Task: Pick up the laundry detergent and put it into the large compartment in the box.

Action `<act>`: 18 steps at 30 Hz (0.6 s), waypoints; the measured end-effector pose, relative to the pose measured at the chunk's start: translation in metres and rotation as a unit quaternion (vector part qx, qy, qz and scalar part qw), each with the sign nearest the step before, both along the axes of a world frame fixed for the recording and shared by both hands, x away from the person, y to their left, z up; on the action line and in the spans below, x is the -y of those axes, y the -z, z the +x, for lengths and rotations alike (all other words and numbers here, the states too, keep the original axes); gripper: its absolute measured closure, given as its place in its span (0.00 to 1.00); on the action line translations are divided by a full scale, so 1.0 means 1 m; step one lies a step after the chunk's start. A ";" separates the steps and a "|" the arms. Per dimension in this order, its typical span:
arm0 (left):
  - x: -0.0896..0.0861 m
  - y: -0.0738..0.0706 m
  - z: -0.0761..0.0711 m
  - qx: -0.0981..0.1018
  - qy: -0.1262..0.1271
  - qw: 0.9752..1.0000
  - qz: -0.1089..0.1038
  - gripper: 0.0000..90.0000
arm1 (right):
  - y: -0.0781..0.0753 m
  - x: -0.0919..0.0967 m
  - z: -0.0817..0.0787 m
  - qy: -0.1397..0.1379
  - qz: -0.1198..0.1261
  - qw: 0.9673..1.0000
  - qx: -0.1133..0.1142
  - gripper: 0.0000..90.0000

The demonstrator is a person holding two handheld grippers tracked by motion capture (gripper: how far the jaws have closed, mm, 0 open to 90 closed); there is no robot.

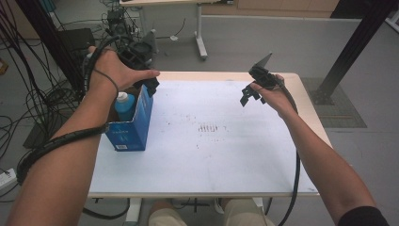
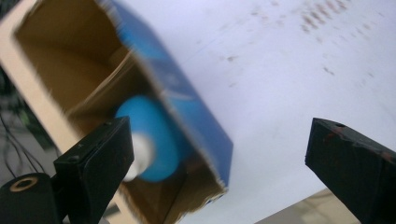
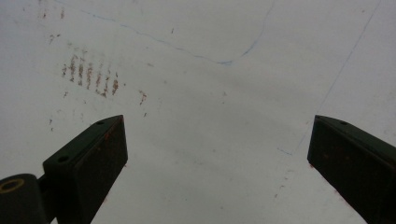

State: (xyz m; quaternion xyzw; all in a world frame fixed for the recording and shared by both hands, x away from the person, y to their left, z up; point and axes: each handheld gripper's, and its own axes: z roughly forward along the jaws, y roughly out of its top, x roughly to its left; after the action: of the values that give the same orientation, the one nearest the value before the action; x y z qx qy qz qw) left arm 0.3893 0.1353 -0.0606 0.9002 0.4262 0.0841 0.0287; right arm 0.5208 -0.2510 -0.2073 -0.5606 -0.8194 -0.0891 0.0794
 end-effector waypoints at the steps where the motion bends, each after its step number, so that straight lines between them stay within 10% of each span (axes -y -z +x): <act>1: 0.008 0.000 -0.002 0.001 0.026 1.000 0.003 0.09 | 0.000 0.000 0.001 0.001 0.000 1.000 -0.002 0.05; 6: 0.039 -0.003 -0.004 -0.008 0.133 0.991 -0.008 0.09 | 0.000 0.000 0.001 0.002 -0.001 1.000 0.000 0.05; 18: 0.093 -0.007 -0.024 -0.025 0.311 0.950 -0.014 0.09 | 0.001 0.001 0.002 0.010 -0.003 1.000 -0.001 0.05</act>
State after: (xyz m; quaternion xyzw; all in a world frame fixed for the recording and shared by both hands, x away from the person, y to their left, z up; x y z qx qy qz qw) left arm 0.3653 0.0420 -0.0533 0.9894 0.1272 0.0425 0.0558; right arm 0.5230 -0.2525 -0.2078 -0.5690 -0.8140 -0.0875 0.0776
